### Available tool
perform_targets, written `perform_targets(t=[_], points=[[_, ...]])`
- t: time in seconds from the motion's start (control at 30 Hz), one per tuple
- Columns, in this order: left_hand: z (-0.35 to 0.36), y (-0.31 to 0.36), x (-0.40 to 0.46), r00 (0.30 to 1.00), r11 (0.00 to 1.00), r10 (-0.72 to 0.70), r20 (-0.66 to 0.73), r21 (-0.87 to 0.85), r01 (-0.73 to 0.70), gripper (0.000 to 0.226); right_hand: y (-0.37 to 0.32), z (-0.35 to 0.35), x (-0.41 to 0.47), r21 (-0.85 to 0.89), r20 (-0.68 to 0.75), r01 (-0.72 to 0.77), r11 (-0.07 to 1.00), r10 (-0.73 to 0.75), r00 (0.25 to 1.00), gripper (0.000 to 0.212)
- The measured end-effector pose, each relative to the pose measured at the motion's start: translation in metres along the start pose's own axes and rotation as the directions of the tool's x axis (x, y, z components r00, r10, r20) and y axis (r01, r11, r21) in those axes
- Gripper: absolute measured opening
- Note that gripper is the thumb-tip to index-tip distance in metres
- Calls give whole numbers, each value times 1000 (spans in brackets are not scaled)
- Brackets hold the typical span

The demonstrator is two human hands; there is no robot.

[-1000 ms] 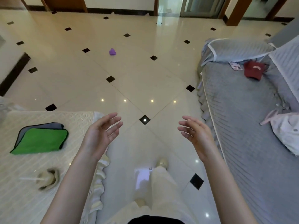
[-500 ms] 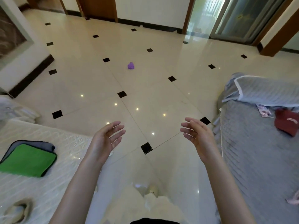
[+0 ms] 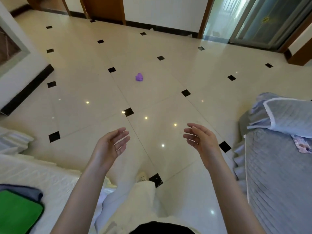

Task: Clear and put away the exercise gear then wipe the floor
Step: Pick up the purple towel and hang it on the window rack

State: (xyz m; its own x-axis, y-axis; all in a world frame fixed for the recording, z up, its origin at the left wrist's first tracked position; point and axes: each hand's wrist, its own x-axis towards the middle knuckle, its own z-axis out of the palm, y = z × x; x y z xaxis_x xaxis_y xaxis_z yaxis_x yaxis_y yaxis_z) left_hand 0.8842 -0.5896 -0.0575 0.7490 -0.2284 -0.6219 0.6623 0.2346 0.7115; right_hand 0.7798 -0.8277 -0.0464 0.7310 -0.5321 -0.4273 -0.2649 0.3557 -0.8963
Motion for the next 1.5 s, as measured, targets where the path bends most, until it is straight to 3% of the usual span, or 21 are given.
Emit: perform_targets(t=[0.37, 0.8, 1.03, 1.3, 1.5], points=[[56, 140, 162, 997, 978, 13, 82, 205, -29, 24, -76, 89, 176, 14, -10, 6, 1000, -6, 1000, 19], [132, 271, 373, 990, 983, 140, -27, 125, -136, 33, -181, 137, 429, -26, 48, 13, 1000, -11, 999, 20], [192, 318, 466, 997, 982, 72, -18, 178, -68, 41, -232, 161, 553, -90, 108, -44, 995, 54, 993, 16], [215, 378, 560, 993, 979, 91, -76, 191, -75, 37, -266, 218, 666, -87, 127, -57, 995, 68, 990, 16], [211, 453, 655, 996, 903, 82, -34, 425, -60, 40, -282, 280, 749, -93, 108, -31, 995, 41, 993, 17]])
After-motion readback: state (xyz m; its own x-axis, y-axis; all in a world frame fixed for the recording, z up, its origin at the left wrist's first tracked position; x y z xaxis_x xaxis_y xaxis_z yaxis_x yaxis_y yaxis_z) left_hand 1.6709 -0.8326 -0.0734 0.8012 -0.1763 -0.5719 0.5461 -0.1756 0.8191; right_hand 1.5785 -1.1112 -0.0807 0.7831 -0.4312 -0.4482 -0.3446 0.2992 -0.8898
